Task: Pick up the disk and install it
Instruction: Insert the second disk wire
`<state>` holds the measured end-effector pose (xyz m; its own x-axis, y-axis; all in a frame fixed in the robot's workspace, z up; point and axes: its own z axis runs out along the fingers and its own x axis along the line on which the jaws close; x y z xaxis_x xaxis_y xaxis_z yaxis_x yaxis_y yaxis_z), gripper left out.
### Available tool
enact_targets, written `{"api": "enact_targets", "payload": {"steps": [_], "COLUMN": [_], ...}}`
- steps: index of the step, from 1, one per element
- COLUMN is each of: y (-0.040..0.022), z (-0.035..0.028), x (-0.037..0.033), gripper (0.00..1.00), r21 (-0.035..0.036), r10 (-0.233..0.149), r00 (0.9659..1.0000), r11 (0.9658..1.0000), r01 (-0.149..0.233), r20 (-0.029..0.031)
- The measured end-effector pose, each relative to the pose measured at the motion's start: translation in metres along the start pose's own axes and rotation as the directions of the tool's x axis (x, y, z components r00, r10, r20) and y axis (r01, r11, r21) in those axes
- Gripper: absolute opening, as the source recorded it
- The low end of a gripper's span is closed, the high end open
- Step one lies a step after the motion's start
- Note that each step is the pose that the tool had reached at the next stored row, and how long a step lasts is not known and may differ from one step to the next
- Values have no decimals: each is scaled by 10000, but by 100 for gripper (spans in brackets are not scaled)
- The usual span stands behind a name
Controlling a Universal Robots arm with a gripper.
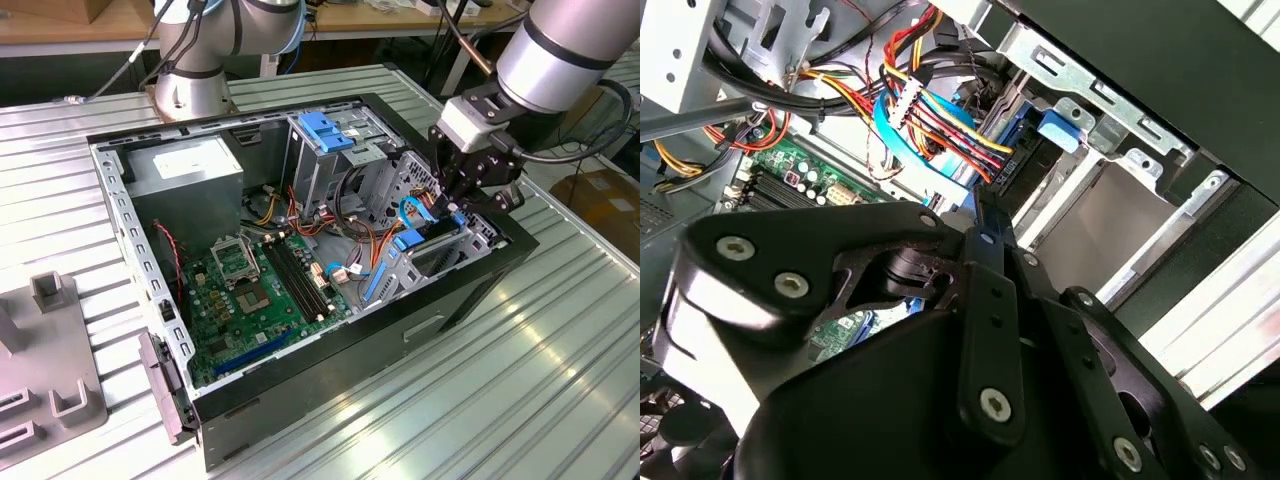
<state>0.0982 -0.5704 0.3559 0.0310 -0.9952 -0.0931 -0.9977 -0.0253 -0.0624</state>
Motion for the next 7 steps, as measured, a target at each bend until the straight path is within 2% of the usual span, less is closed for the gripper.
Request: {"api": "enact_targets", "payload": {"steps": [7], "y": [0], "z": [0], "x": [-1], "gripper": [10], "r21": [0], "r10": [0], "r00": [10000], "r11": [10000], "r01": [0], "r20": [1]}}
